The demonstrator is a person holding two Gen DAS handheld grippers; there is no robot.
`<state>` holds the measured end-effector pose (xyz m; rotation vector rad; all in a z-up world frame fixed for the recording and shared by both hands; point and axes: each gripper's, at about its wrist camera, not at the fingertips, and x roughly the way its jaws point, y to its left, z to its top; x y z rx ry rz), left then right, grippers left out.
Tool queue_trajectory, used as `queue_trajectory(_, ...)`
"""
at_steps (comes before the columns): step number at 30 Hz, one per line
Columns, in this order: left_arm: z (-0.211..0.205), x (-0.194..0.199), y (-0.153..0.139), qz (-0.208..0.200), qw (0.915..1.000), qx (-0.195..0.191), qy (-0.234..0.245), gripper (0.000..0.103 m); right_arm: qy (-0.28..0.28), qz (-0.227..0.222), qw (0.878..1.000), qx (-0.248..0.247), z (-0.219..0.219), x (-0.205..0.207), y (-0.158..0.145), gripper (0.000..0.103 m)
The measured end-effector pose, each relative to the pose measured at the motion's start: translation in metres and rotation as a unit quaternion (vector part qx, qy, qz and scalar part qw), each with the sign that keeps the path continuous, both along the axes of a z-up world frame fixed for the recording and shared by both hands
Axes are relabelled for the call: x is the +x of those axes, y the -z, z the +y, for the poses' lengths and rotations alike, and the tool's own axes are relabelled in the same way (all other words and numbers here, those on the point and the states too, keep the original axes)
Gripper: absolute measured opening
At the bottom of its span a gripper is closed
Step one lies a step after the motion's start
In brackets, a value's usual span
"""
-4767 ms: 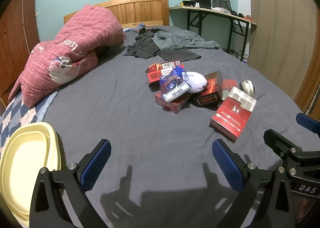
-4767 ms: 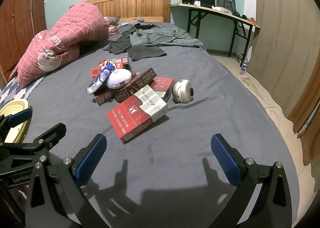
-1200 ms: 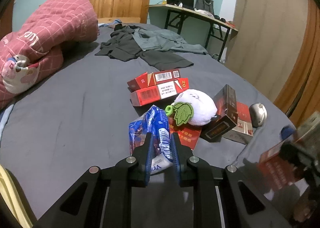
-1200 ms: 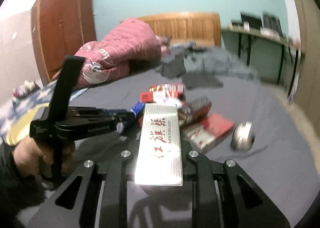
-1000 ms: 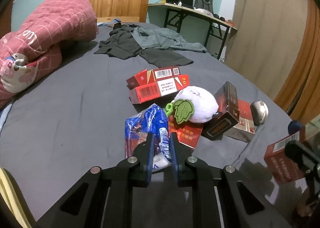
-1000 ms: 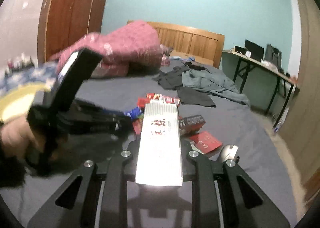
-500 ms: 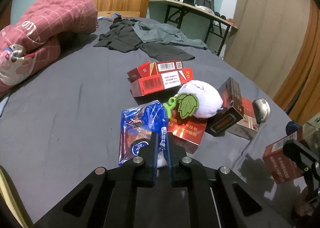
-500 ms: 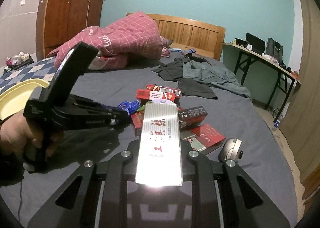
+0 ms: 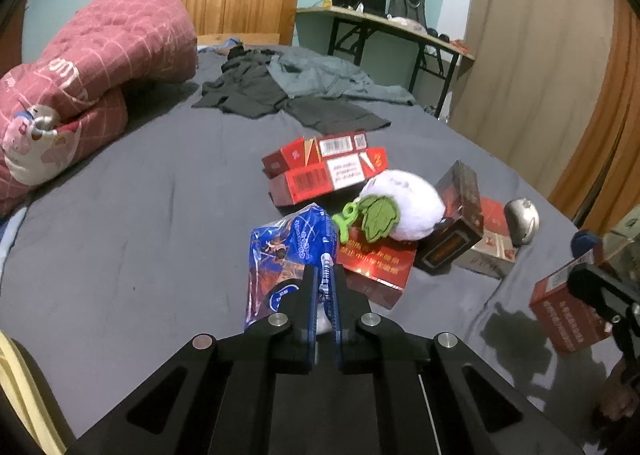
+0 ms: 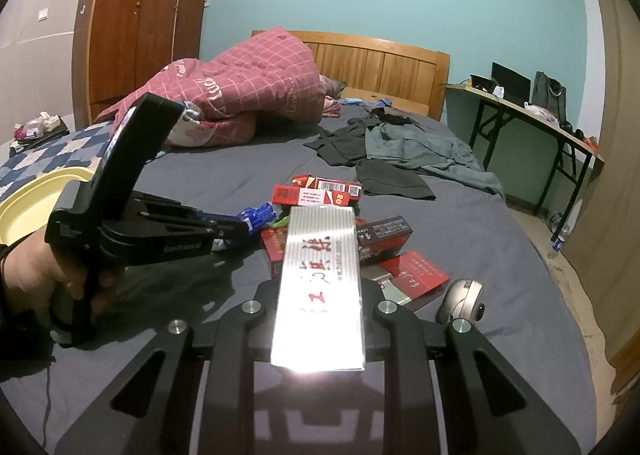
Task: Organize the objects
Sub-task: 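Lift the blue packet and white-red box and carry both toward the yellow basin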
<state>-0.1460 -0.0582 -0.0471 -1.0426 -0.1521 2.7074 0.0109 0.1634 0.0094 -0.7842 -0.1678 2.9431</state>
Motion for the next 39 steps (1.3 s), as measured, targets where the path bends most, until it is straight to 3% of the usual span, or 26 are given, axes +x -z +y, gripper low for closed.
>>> queue_trajectory(5, 0.000, 0.006, -0.012, 0.005, 1.0000, -0.005, -0.003, 0.004, 0.001, -0.001, 1.000, -0.009, 0.002, 0.000, -0.001, 0.023)
queue_trajectory(12, 0.015, 0.030, -0.041, 0.015, 0.9992, -0.033, -0.015, 0.004, 0.024, -0.011, 0.995, -0.092, 0.020, -0.005, -0.012, 0.023)
queue_trajectory(18, 0.037, 0.065, -0.082, 0.021, 0.9973, -0.070, -0.007, 0.004, 0.053, -0.007, 0.990, -0.130, 0.031, -0.004, -0.030, 0.023)
queue_trajectory(27, 0.039, 0.099, -0.125, 0.041, 0.9956, -0.083, -0.013, 0.004, 0.070, -0.005, 0.988, -0.134, 0.036, 0.004, -0.076, 0.023)
queue_trajectory(39, -0.004, 0.127, -0.127, 0.038, 0.9958, -0.071, -0.044, 0.004, 0.062, -0.023, 0.988, -0.140, 0.015, -0.005, -0.080, 0.023)
